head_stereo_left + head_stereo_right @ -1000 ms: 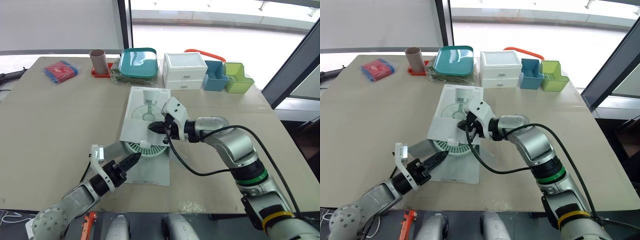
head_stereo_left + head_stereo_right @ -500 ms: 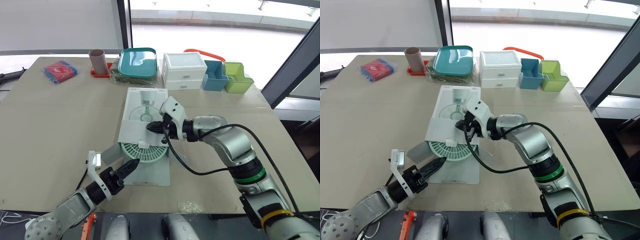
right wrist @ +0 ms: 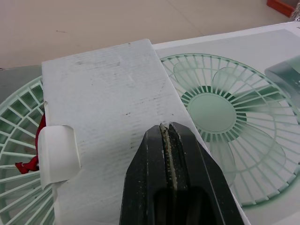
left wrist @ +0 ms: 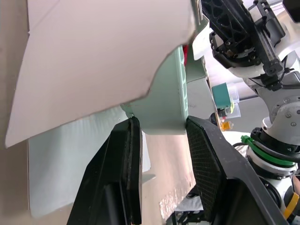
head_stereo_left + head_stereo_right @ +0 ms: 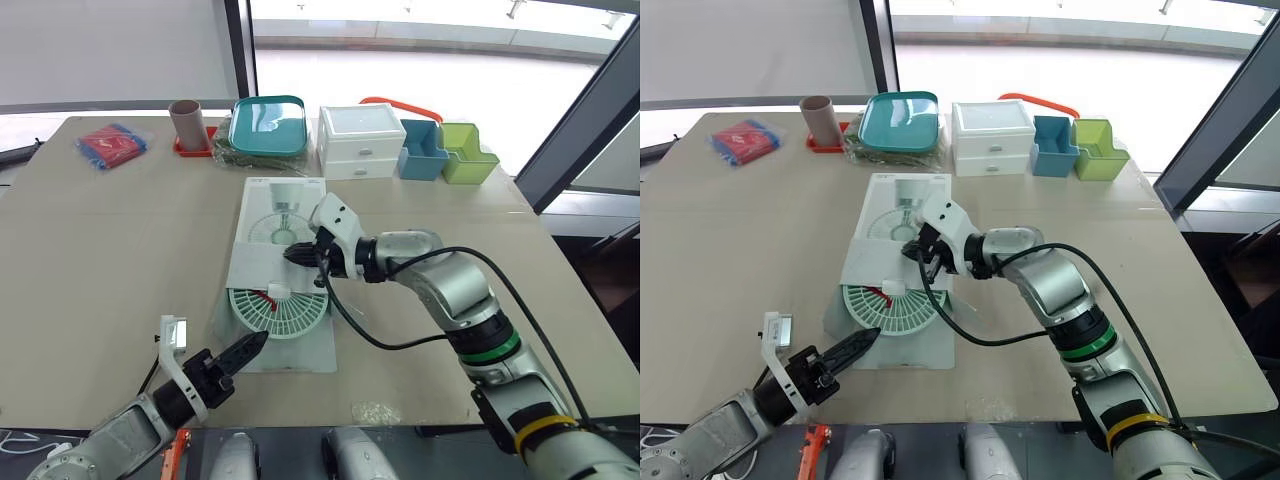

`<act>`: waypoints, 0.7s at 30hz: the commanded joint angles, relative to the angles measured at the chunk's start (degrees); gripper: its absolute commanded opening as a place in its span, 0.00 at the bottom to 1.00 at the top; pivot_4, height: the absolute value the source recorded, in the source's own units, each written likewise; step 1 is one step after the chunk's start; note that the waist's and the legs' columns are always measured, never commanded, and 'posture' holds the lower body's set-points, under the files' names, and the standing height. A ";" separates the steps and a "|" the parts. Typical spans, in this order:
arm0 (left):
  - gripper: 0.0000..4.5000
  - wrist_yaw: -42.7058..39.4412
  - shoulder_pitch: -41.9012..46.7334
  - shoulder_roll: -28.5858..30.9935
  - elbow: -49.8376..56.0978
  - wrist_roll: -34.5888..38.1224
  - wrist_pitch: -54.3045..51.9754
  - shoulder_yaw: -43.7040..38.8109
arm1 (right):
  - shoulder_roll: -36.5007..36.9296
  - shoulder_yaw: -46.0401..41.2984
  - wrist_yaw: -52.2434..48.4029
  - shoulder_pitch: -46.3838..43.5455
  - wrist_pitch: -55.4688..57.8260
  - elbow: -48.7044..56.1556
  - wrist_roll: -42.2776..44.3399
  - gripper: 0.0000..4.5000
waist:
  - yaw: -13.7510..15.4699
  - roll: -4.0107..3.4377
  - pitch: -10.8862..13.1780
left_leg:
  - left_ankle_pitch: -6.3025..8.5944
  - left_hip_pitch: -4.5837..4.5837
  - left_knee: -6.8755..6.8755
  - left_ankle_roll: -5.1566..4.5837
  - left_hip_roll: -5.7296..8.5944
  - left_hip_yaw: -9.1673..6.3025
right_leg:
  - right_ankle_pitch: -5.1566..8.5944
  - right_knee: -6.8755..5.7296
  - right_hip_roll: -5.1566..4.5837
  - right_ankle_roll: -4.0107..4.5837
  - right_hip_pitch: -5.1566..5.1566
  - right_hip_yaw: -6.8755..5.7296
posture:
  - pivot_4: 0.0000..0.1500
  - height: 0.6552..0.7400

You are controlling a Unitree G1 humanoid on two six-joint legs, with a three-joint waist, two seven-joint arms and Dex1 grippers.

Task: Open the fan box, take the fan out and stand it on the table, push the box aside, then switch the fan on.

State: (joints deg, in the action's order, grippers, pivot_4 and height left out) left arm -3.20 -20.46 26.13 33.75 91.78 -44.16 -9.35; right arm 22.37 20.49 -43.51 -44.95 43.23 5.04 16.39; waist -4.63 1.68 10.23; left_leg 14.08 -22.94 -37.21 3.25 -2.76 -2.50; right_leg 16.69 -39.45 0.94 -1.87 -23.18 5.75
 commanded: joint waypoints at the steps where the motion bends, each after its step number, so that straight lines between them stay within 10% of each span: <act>1: 0.32 1.35 -3.94 2.24 -1.13 -1.22 -0.75 -1.24 | 0.37 0.20 1.22 -0.32 0.13 -2.60 -2.96 0.00 | -0.02 0.00 0.00 | 0.00 0.01 0.01 0.00 0.00 0.01 | 0.00 0.00 0.00 0.00 0.00 0.01 | 1.00 1.00; 21: 0.32 -4.97 -11.63 8.40 3.02 -1.34 0.59 -2.04 | -0.77 0.42 0.83 -0.70 -0.94 -3.77 -3.80 0.00 | -0.04 0.01 -0.01 | -0.04 0.39 0.55 0.08 0.00 0.29 | 0.11 0.05 -0.01 0.14 0.04 0.22 | 1.00 1.00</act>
State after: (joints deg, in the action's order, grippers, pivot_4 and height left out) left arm -8.27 -30.06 33.09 38.08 93.77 -42.87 -10.41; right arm 21.35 20.71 -43.59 -45.49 41.78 3.14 14.89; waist -4.67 1.69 10.23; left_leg 14.03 -22.54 -36.65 3.33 -2.76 -2.17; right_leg 16.81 -39.40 0.93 -1.72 -23.14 5.99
